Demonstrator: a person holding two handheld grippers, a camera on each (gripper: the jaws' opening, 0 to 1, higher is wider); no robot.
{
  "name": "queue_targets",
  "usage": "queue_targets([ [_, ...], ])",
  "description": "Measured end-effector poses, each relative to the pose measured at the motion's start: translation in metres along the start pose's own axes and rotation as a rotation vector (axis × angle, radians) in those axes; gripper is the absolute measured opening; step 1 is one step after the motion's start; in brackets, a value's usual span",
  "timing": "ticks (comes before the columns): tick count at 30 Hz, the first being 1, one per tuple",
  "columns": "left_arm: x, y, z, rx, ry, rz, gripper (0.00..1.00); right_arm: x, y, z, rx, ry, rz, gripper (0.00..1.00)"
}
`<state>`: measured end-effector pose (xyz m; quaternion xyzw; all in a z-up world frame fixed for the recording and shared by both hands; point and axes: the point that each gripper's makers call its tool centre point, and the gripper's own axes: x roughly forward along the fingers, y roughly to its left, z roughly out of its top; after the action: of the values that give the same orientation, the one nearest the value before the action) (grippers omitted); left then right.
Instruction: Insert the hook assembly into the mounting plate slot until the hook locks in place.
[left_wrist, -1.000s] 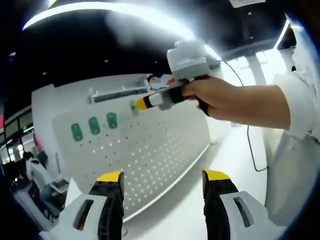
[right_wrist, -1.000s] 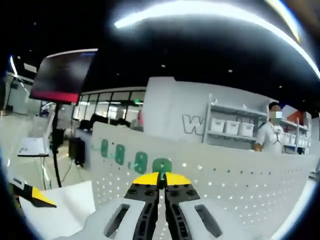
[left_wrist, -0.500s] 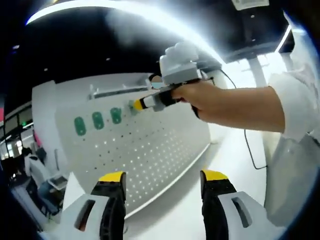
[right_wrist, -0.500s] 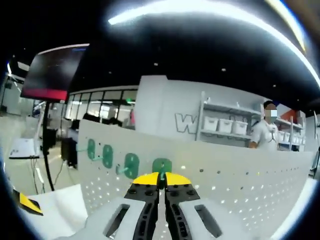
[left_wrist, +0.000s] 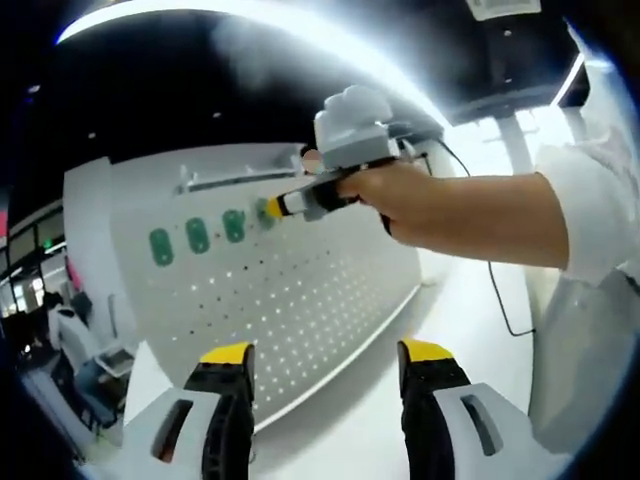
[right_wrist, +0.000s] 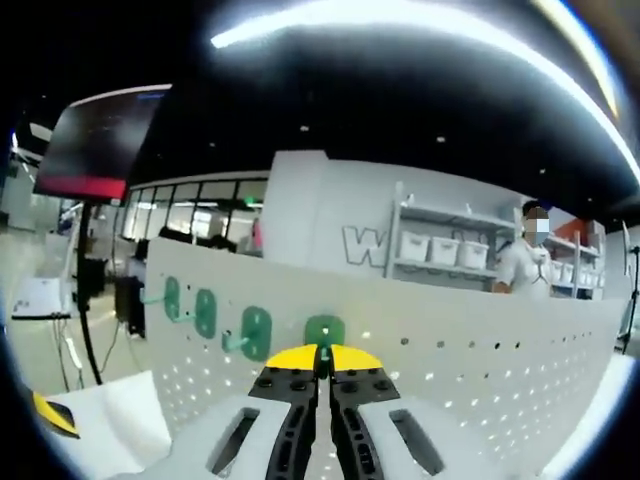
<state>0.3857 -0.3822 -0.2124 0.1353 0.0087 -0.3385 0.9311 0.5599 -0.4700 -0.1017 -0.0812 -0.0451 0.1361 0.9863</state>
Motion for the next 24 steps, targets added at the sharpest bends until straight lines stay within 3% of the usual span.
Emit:
queue_targets([
  [4,0.000,0.000,-0.001,-0.004,0.003,0.003,0.59,0.002,0.000,0.000,0.002,0.002,-0.010,0.01],
  [13,-0.002,0.001,-0.001,-0.005,0.004,0.008,0.58,0.007,0.004,-0.003,-0.225,0.068,-0.035,0.02],
  [24,-0.010,0.003,-0.001,-0.001,0.015,0.033,0.58,0.005,0.004,-0.017,-0.192,0.104,-0.010,0.01],
])
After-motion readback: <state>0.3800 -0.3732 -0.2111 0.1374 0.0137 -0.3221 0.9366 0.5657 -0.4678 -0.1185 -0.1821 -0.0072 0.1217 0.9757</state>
